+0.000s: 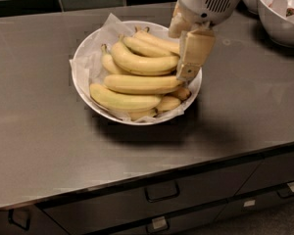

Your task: Pick banana from white bowl

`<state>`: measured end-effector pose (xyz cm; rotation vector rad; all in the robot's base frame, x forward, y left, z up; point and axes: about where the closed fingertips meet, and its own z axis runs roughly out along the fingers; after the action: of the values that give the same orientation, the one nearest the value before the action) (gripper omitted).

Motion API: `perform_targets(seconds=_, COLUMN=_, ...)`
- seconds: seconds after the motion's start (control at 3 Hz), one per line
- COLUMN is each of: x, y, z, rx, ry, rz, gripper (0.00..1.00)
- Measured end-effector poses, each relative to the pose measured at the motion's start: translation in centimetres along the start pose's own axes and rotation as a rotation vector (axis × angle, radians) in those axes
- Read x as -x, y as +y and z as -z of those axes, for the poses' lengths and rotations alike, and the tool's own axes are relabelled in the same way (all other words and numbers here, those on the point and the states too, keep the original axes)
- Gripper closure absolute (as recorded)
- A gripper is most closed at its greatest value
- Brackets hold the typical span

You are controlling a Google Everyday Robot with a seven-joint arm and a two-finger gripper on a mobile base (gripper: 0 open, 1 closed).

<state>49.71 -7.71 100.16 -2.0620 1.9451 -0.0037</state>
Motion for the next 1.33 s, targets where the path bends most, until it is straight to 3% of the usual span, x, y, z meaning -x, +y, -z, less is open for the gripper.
perform_targets(seconds=0.67, x=0.6, y=1.4, z=-0.2, rx=0.009, ry=-0.012, rz=-0.039, gripper=0.36)
perform_targets(seconds=1.33, x=2.2, y=2.0, z=-1.0, rx=0.030, ry=-0.006, rz=-0.015, gripper=0.37)
